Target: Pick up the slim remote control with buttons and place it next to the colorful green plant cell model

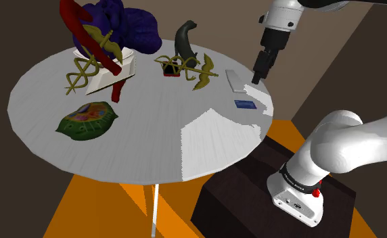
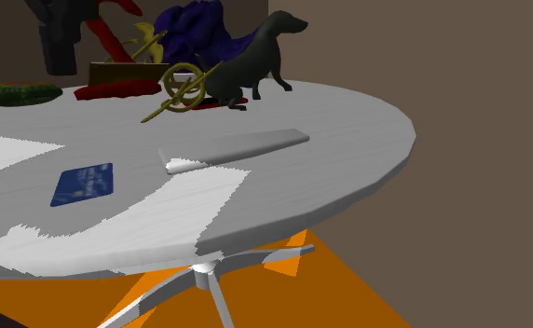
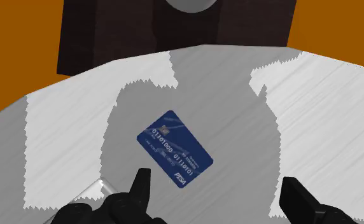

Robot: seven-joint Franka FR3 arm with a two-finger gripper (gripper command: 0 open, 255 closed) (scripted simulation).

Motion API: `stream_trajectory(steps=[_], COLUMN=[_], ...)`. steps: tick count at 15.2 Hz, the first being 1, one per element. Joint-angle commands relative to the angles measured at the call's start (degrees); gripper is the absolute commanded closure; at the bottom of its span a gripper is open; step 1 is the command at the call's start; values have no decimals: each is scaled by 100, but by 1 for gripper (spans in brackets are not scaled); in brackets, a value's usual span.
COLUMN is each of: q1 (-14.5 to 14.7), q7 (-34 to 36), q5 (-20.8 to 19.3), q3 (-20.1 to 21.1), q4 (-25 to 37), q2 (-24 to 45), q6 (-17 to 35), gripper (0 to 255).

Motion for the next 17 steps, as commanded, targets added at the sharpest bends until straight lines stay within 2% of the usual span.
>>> stream_trajectory(steps=[1, 9, 17], q1=[0, -684, -1342], q7=[0, 1547, 3109], q5=[0, -103, -400], q3=[0, 167, 129], q4=[0, 400, 1027], q2=[0, 1460, 2774], q6=[0, 1294, 2177], gripper=[0, 0, 0])
